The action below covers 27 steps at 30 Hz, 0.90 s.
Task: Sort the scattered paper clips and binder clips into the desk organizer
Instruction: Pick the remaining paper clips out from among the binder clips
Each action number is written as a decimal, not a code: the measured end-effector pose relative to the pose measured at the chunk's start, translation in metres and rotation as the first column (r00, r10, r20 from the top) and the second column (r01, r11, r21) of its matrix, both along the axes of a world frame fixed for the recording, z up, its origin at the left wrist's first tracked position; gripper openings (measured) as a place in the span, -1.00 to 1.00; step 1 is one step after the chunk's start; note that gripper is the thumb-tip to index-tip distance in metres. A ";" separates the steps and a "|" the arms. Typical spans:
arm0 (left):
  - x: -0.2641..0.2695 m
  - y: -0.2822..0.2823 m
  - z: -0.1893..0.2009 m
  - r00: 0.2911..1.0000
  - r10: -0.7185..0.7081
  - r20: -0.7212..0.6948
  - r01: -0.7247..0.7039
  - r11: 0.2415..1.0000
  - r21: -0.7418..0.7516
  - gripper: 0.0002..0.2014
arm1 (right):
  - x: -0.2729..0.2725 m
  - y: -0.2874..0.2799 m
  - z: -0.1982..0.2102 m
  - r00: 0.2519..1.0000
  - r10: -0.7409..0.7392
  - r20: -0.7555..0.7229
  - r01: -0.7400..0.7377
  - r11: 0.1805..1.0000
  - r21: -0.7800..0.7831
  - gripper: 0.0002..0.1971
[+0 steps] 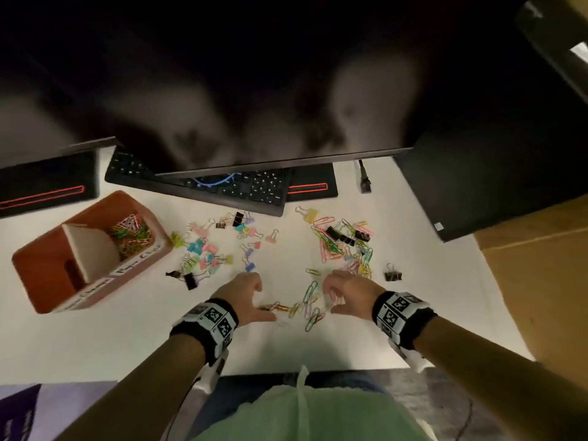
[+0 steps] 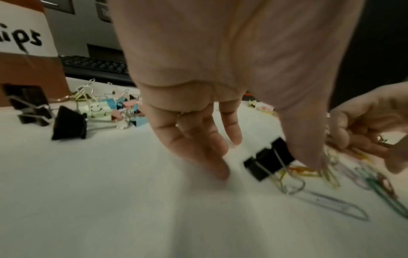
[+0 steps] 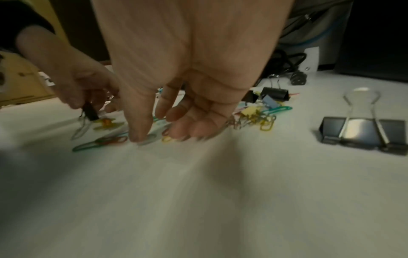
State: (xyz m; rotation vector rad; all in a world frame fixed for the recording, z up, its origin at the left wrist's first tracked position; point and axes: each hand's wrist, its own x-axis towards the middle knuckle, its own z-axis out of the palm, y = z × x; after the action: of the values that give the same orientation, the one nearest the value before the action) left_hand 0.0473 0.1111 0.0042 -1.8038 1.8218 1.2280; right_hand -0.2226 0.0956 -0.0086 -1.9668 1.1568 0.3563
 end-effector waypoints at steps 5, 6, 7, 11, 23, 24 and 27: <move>0.001 0.002 -0.006 0.978 0.178 -0.110 -0.188 0.979 -0.084 -0.70 | 0.006 -0.001 -0.011 0.989 -0.113 0.099 0.111 0.993 0.033 -0.72; 0.003 0.001 -0.007 0.964 0.223 -0.145 -0.241 0.963 -0.117 -0.74 | 0.009 -0.005 -0.011 0.977 -0.164 0.132 0.162 0.986 0.028 -0.74; 0.007 -0.002 -0.008 0.948 0.263 -0.178 -0.291 0.944 -0.156 -0.77 | 0.013 -0.009 -0.011 0.967 -0.203 0.155 0.203 0.979 0.016 -0.76; 0.016 -0.006 -0.004 0.938 0.275 -0.212 -0.331 0.893 -0.306 -0.65 | 0.021 -0.018 -0.005 0.967 -0.201 0.156 0.210 0.977 -0.044 -0.73; -0.014 0.032 -0.026 0.973 -0.110 -0.204 0.075 0.982 -0.171 -0.55 | 0.040 0.018 -0.014 0.992 -0.093 0.083 0.101 0.990 -0.101 -0.29; -0.016 0.031 -0.027 0.974 -0.088 -0.207 0.051 0.983 -0.178 -0.59 | 0.042 0.015 -0.014 0.984 -0.147 0.099 0.157 0.982 -0.104 -0.32; -0.021 0.027 -0.029 0.975 -0.023 -0.220 -0.031 0.971 -0.236 -0.74 | 0.041 0.008 -0.013 0.966 -0.217 0.139 0.235 0.963 -0.130 -0.35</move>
State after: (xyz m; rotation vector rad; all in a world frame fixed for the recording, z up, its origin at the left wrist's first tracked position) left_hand 0.0260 0.1383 -0.0247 -1.8549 2.1722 1.3055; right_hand -0.1816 0.1033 -0.0213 -1.9242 1.3421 0.0298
